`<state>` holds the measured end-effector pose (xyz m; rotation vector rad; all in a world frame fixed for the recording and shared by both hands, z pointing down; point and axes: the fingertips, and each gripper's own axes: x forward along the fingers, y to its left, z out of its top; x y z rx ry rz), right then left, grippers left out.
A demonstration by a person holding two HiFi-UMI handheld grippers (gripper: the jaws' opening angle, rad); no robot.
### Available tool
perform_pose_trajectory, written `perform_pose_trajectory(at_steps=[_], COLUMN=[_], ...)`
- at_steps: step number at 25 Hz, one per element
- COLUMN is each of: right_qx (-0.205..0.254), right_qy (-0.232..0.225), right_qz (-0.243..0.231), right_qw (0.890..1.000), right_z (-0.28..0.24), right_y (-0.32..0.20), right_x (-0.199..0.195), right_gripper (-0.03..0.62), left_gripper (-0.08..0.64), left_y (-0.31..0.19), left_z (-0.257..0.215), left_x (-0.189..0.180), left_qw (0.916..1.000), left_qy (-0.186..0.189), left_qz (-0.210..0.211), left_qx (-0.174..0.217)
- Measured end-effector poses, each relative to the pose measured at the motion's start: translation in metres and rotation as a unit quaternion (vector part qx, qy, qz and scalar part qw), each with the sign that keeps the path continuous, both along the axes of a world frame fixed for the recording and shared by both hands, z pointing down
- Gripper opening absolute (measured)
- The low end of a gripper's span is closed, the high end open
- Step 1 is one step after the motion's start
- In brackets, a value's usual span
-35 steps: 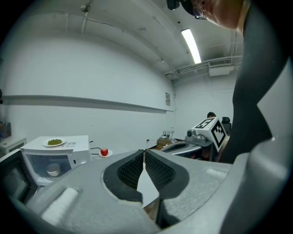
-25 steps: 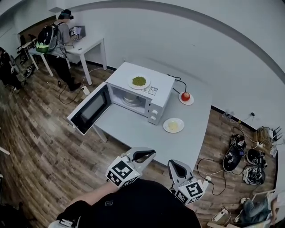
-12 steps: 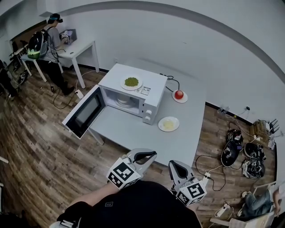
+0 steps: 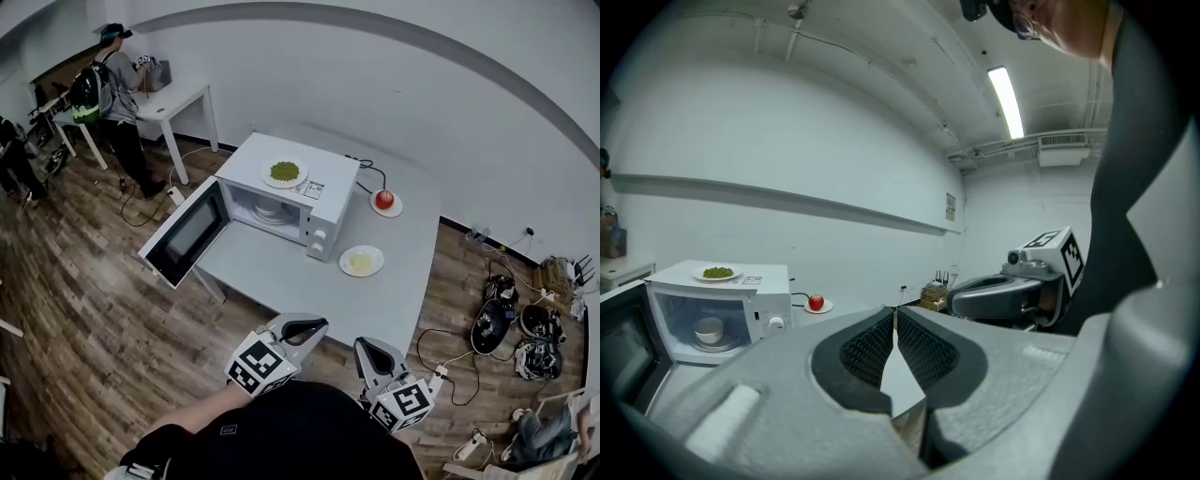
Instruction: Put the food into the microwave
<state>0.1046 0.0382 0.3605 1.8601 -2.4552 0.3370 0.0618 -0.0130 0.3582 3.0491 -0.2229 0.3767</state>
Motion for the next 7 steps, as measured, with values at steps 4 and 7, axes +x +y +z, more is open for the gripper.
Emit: perform_pose_trajectory(at_steps=[4, 7], right_qx=[0.009, 0.010], right_qy=[-0.006, -0.018], right_qz=[-0.001, -0.006], right_qw=[1.000, 1.000], right_z=[0.004, 0.007], right_y=[-0.001, -0.002], right_x=[0.005, 0.011], right_gripper=[0.014, 0.014], left_gripper=[0.021, 0.021], left_y=[0.001, 0.002], left_z=[0.005, 0.006], left_x=[0.000, 0.004], left_qw=[1.0000, 0.9999], left_qy=[-0.009, -0.009], left_qz=[-0.004, -0.005], left_qx=[-0.003, -0.007])
